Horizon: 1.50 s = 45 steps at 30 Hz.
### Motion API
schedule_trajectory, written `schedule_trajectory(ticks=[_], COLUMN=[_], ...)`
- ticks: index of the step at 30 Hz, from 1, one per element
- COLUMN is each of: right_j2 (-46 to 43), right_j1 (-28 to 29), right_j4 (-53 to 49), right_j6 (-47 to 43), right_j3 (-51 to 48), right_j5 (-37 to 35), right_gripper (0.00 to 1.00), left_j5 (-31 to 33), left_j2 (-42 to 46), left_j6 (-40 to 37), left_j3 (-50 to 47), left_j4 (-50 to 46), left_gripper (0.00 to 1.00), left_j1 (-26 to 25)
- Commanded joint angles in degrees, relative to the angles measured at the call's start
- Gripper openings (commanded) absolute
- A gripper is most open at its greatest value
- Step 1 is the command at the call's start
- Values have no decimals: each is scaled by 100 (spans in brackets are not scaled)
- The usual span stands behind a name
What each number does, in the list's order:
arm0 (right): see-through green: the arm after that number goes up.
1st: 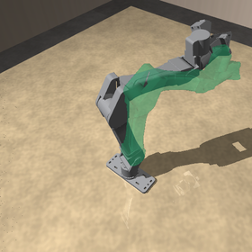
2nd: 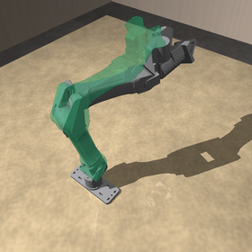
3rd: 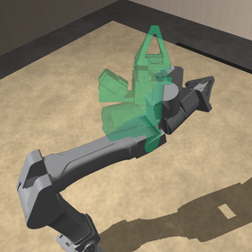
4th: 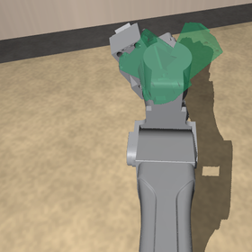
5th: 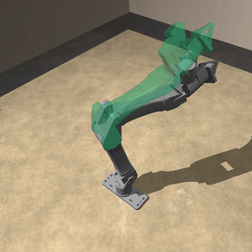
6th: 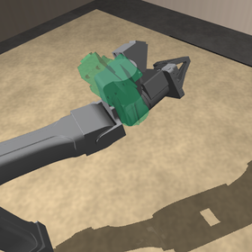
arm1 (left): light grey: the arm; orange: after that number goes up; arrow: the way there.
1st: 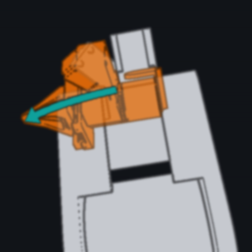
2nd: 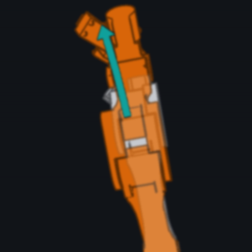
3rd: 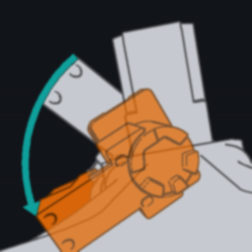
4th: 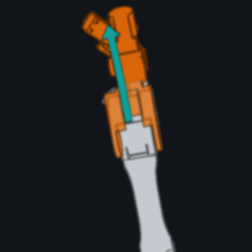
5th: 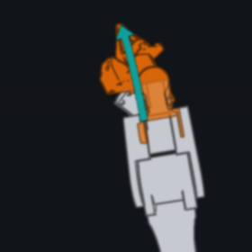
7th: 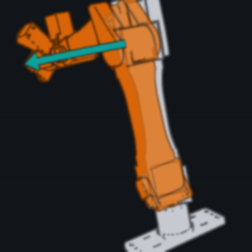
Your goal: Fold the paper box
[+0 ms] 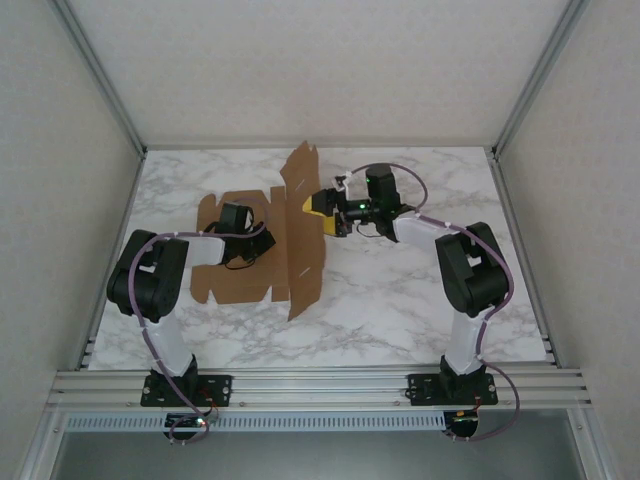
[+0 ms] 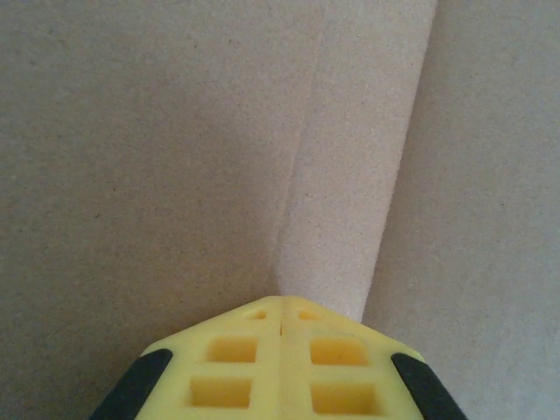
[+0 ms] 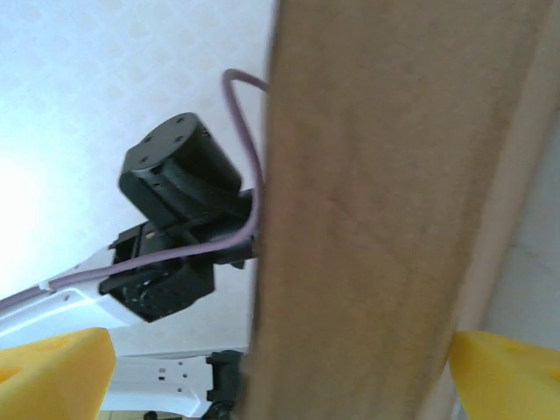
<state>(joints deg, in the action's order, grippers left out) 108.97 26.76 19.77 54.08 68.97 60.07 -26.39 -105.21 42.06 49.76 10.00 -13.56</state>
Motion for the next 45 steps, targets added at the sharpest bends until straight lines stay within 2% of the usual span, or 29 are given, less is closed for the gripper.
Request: schedule_trajectory(ticks=[1,7,11,15,20,26,29,31,39,45], right_j2=[117,398,325,209,292,715,802,696,110,-394], right_j1=[241,408,394,359,313,355,382,349,167,-242], right_j4=[534,1292,1263,962,866,1527,1567,1420,-273,-352], right_j6=[436,953,842,551,392,772,746,578,-667,-692], right_j3=[354,424,308,177,-15,-253,-320,-385,-212,-440], right_j5=[14,-71,-107,-151,-188,-215,-239,-341,-641,-515], right_gripper=[99,99,99,99,99,99,99,99,99,99], left_j5=[-281,-736,-1051,-1424,-1491,-1431,-1294,-1153,-913,-861], left_j2=[-263,-340,-408,-550,-702,-667,-416,-193,158,127], left_j6=[159,404,767,1426,1960,2226,2120,1818,1073,823], left_j3=[-184,-182,-148,-268,-508,-870,-961,-841,-244,-124], left_j4=[-162,352,847,1786,2493,2917,2708,2183,839,493], left_gripper=[1,0,0,0,0,0,0,0,0,0], left_j1=[-138,-325,-575,-771,-885,-803,-677,-621,-585,-569])
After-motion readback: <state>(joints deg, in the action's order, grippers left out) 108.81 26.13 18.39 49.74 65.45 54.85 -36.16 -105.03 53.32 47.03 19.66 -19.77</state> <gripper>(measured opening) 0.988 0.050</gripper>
